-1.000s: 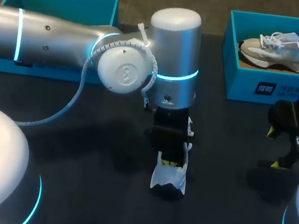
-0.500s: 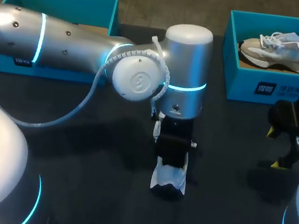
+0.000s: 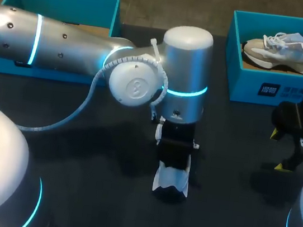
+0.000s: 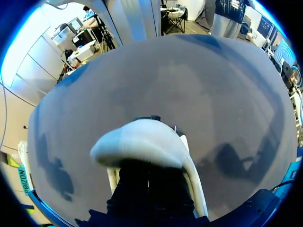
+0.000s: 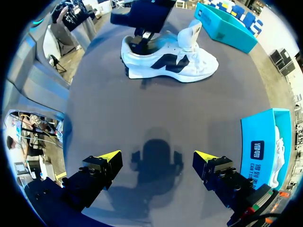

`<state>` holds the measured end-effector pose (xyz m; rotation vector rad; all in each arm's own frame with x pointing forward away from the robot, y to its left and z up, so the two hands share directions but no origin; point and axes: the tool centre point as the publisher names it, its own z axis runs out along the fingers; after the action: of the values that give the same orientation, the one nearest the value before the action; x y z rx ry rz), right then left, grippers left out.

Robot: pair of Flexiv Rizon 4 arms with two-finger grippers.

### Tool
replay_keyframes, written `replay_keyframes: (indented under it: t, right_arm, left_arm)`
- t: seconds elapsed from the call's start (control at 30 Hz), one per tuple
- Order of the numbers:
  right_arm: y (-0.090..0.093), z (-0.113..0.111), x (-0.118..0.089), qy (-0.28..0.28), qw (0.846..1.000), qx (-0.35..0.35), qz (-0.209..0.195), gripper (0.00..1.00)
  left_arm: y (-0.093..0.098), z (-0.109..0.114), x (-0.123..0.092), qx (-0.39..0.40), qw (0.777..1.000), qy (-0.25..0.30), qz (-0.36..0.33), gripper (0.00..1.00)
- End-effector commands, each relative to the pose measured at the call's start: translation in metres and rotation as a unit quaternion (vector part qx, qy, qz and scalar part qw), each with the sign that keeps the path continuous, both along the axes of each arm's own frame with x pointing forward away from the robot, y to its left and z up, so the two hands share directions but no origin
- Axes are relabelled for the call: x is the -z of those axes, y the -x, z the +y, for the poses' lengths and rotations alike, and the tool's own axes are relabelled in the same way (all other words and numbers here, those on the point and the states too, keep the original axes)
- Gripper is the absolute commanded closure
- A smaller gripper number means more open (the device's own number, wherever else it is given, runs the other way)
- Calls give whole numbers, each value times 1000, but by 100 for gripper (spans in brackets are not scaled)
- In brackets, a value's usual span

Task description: Take the shoe out of the shoebox, open the shoe tongue, remove and reinsert the insole, then place the shoe into the shoebox

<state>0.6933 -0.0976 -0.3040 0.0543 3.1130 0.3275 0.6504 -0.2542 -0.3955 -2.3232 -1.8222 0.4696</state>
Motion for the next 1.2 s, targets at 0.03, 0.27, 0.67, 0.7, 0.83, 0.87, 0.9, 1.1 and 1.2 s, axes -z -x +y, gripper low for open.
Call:
replay_keyframes:
  t: [0.03, 0.27, 0.67, 0.7, 0.83, 0.87, 0.9, 1.1, 1.2]
  right_arm:
    - [1, 0, 0, 2, 1000, 1, -1, 0]
    - [1, 0, 0, 2, 1000, 1, -1, 0]
    - [1, 0, 0, 2, 1000, 1, -1, 0]
    - [1, 0, 0, 2, 1000, 1, -1, 0]
    - [1, 0, 0, 2, 1000, 1, -1, 0]
    - [1, 0, 0, 2, 1000, 1, -1, 0]
    - [1, 0, 0, 2, 1000, 1, -1, 0]
    - [1, 0, 0, 2, 1000, 1, -1, 0]
    - [1, 0, 0, 2, 1000, 1, -1, 0]
  left_arm:
    - [-6, 7, -19, -1, 1000, 6, 7, 100]
    - [5, -1, -27, 17, 999, 15, 35, 100]
    - [19, -1, -8, 27, 998, -3, 59, 100]
    - [18, -1, -5, 24, 998, -4, 60, 100]
    - [19, 1, 5, 20, 998, -2, 57, 100]
    - [20, 1, 7, 17, 999, -2, 49, 100]
    - [20, 1, 9, 17, 999, -2, 47, 100]
    - [19, 3, 18, 7, 1000, 1, 11, 100]
    - [16, 4, 22, -2, 1000, -3, -11, 100]
